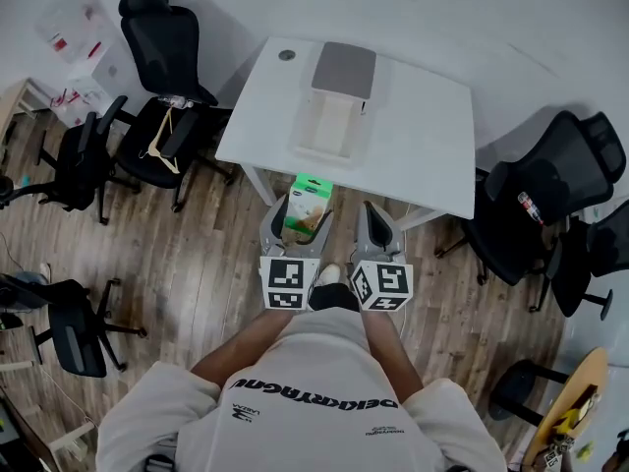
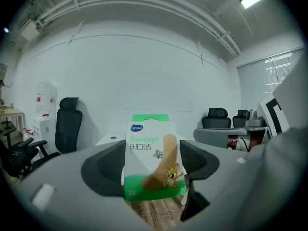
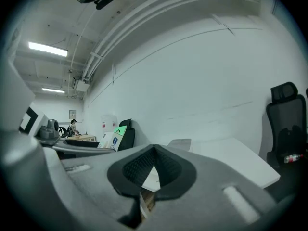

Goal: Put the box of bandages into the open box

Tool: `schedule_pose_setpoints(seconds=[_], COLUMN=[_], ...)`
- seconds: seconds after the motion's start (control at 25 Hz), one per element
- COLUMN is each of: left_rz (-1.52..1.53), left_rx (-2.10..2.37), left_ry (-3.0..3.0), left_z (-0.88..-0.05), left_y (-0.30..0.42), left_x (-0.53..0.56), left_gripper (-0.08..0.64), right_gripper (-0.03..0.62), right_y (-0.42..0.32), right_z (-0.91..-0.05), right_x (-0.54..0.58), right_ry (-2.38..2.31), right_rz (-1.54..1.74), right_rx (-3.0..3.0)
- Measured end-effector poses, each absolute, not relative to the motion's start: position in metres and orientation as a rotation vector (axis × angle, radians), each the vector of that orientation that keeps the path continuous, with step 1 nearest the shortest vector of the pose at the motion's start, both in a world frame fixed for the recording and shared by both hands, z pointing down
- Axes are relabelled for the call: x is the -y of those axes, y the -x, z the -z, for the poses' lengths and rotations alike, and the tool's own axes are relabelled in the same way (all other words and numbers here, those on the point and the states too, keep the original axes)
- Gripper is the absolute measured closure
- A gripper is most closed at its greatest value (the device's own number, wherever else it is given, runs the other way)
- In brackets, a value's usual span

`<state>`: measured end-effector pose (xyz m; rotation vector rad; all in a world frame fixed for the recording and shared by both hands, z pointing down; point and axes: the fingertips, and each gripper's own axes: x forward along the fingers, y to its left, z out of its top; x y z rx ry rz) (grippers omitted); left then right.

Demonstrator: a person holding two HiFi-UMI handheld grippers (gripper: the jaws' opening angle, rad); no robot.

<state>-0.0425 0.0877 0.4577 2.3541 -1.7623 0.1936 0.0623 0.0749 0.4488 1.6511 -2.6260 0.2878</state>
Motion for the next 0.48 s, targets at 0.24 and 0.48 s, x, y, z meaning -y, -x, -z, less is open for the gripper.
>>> schedule_pose_setpoints(seconds=[0.24,0.48], left_rz=[-0.231,-0.256], left_rx=[1.771,1.778], left_ry=[-2.322,-2.295], left_z=[-0.457,-0.458], left_y=[0.034,0.029], left_x=[-0.032,0.004], left_gripper=[0.198,0.198], right_gripper=[0.594,0.594], right_y=[-0.071,-0.079], right_z=[-0.450,-0.450], right_x=[-0.020,0.020], right_ry=[-1.618,-1.601], right_rz=[-0.328,-0.354], right_rx=[2.620,2.621])
